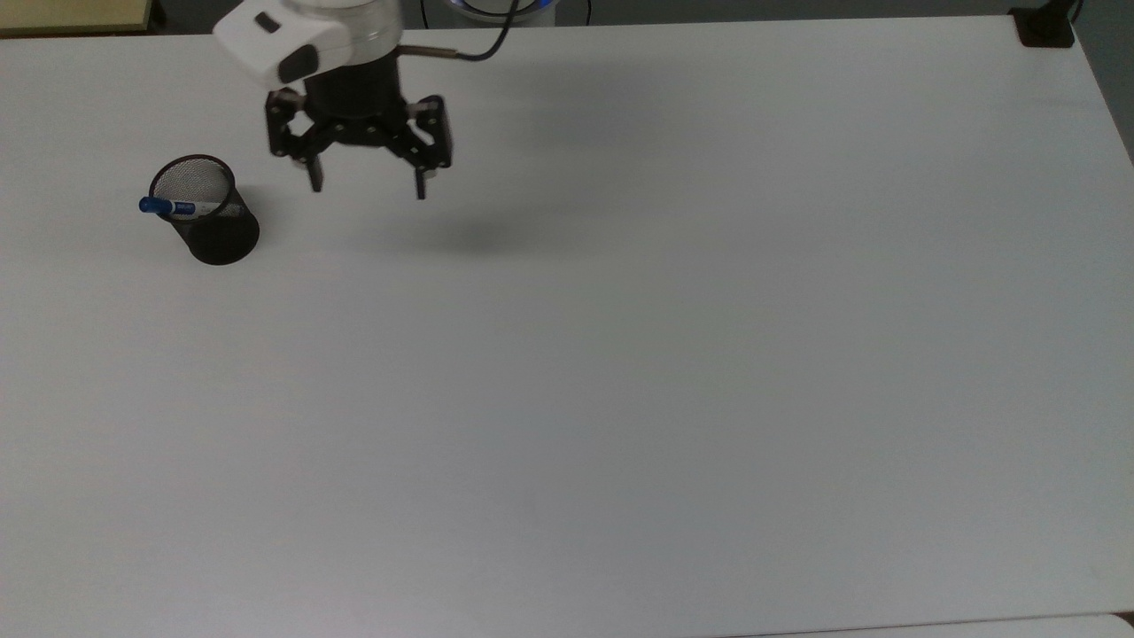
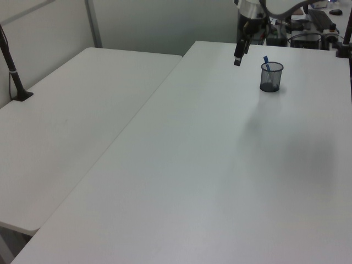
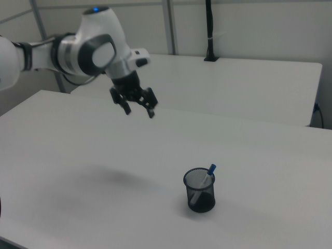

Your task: Insert the marker

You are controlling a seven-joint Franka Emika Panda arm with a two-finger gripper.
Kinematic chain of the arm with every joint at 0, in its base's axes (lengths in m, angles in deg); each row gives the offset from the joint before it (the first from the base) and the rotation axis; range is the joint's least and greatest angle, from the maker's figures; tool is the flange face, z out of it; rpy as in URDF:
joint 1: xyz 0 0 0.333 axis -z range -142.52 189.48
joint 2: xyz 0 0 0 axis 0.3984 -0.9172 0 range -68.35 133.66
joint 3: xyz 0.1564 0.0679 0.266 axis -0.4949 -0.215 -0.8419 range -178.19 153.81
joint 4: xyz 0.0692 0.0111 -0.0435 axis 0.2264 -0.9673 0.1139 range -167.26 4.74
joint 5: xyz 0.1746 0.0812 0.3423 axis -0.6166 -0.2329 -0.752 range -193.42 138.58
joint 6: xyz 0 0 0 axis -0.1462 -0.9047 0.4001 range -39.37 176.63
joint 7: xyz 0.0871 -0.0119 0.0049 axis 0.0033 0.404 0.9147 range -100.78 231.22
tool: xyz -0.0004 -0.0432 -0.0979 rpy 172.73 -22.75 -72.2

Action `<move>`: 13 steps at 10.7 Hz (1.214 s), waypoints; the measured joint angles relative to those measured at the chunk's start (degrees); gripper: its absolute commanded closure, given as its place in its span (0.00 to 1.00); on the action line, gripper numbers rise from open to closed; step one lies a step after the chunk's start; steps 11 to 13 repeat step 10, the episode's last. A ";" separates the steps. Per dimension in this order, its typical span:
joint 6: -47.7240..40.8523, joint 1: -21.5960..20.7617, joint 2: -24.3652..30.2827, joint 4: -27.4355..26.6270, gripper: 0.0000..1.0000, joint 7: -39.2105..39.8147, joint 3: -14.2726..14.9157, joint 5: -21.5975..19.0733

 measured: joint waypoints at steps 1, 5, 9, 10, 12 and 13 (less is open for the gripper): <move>-5.24 -1.78 0.22 2.34 0.00 -1.29 0.00 0.00; -19.38 -4.81 2.64 9.51 0.00 -4.33 0.05 0.00; -22.67 -4.92 3.37 10.71 0.00 -7.58 0.29 0.35; -22.97 -4.92 3.37 10.71 0.00 -8.19 0.37 0.35; -22.97 -4.92 3.37 10.71 0.00 -8.19 0.37 0.35; -22.97 -4.92 3.37 10.71 0.00 -8.19 0.37 0.35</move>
